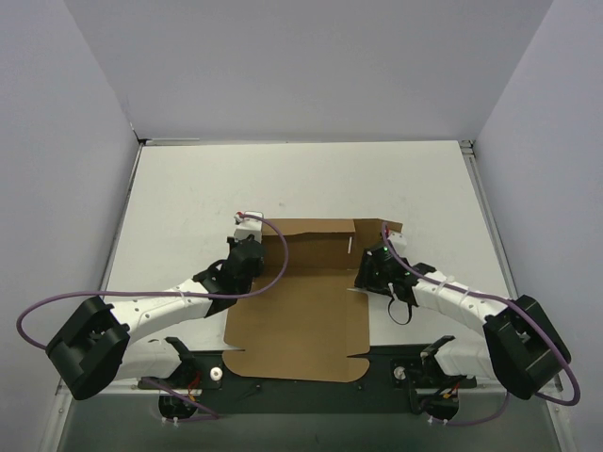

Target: Fold the paper box

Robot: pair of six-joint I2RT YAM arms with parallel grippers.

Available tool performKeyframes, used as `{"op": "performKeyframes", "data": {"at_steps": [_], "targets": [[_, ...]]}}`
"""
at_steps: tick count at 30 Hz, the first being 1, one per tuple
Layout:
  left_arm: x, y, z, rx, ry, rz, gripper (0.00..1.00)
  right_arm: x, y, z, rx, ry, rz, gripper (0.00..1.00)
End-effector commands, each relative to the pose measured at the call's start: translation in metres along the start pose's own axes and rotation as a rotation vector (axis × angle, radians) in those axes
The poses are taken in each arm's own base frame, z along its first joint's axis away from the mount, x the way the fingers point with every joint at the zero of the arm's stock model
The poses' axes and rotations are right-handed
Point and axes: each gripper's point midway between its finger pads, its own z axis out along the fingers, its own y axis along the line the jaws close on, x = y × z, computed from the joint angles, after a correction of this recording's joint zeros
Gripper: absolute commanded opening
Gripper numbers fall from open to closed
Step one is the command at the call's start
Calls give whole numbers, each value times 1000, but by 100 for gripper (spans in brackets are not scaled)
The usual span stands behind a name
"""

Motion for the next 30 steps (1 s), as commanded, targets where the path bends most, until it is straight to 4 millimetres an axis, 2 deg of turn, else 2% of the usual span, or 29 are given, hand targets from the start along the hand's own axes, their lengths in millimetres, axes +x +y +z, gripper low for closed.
{"op": "performKeyframes", "data": {"at_steps": [1,9,10,20,25,30], "targets": [[7,-1,-4,23,32,36,0,-12,14,2,-54,-35,-2,44],[10,-6,-3,44,39,35,0,-30,47,-8,-91,-170,-189,26],[10,-6,-3,46,40,32,0,-26,55,-11,-102,-179,-222,25],[14,-14,-3,69,49,34,0,-21,77,-13,-110,-224,-293,25],[11,-19,-4,78,43,33,0,-16,81,-4,-102,-204,-307,25],[15,-20,-4,75,51,41,0,-13,99,-17,-123,-240,-335,27]]}}
